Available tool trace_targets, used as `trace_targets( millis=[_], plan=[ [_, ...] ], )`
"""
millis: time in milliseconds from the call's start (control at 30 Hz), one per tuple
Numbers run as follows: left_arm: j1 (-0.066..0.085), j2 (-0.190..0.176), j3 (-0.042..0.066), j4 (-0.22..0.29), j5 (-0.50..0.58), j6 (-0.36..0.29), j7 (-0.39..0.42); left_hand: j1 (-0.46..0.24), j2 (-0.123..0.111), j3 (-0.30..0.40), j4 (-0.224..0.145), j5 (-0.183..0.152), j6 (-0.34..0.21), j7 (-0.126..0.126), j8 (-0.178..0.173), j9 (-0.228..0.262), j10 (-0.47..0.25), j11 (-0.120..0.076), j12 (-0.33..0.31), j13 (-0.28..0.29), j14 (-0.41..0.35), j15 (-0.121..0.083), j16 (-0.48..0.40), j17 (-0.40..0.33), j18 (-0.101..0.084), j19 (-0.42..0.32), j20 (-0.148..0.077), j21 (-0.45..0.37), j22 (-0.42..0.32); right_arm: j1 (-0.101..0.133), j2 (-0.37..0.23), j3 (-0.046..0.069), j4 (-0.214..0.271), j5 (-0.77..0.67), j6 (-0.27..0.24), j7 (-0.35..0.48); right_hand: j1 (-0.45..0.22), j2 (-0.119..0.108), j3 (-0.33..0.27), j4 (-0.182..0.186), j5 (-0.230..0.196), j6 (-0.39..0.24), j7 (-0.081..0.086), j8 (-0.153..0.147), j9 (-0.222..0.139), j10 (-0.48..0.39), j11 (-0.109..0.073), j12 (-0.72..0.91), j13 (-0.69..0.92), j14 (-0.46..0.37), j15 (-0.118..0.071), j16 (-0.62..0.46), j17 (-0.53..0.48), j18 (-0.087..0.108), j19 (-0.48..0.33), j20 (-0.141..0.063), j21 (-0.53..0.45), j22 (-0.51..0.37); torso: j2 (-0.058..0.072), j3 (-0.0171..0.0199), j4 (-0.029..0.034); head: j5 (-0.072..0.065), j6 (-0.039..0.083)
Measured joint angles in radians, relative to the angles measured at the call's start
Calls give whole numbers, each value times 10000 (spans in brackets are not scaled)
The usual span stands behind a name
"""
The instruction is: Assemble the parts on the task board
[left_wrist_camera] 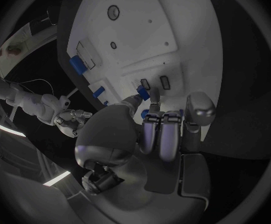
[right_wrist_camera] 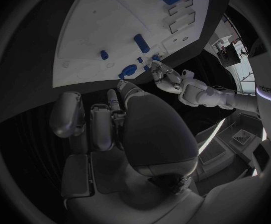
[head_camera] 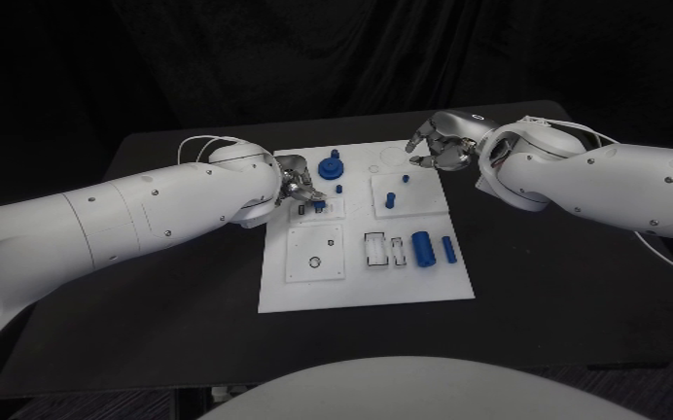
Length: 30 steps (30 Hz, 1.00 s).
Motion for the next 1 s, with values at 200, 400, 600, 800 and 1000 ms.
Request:
trace_targets(
  millis=[200, 400, 600, 800, 1000],
  plan=[
    [-12, -54, -2, 56, -1, -99, 53, -3, -3, 43, -35, 4, 0, 0, 0, 17, 0, 0, 0, 0, 0, 0, 0, 0, 0, 0, 0, 0, 11, -7, -4, 0, -3, 0, 39, -16, 0, 0, 0, 0, 0, 0, 0, 0, 0, -73, 1, 0, 0, 0, 0, 0, 0, 0, 0, 0, -51, 0, -1, -1, 0, 11, 0],
    [-21, -154, -4, 75, -1, -143, 88, -2, -3, 94, -38, 51, 0, 0, 0, 26, 0, 1, 0, 0, 0, 0, 0, 0, 0, 0, 0, 0, 11, -10, -27, 1, -6, 0, 79, -38, 0, 0, 29, -29, 0, 0, 0, -12, -3, -73, 1, -14, 0, 0, 0, -21, 0, -1, 0, 0, -51, 0, -5, -1, 0, -6, 0],
    [-34, -226, -4, 147, -2, -178, 117, -3, -3, 93, -38, 51, -1, 1, -39, 26, 0, 0, 0, 0, 0, 0, 0, 0, 0, 0, 0, -38, -6, -18, -22, 3, -12, 0, 115, -55, -1, 0, 27, -28, 0, 0, 0, -38, -10, -73, 1, -42, 1, 0, 0, -44, 0, 0, 0, 0, -51, 0, -6, -1, -7, 36, 0],
    [-45, -266, -5, 227, -2, -207, 164, -2, -3, 93, -38, 51, -1, 1, -39, 38, 0, 0, 0, 0, 0, 0, 0, 0, 0, 0, 0, -38, -5, -33, -21, 2, -17, 0, 149, -67, -1, 0, 27, -27, 0, 0, 0, -37, -9, -72, 1, -42, 1, 0, 0, -44, 0, -1, -25, 26, -96, 0, -10, 2, -16, 52, 0],
    [-60, -323, -5, 276, -2, -223, 188, -42, -42, 135, -80, 51, -1, 1, -39, 53, 0, 1, 0, 0, 0, 0, 0, 0, -1, 0, 0, -38, -5, -44, -22, -2, -19, 1, 185, -83, -1, 0, 27, -27, 0, 0, 0, -37, -9, -72, 0, -41, 1, 0, 0, -44, 0, -1, -35, 36, -116, 2, -10, 6, -12, 52, 0]
  ],
)
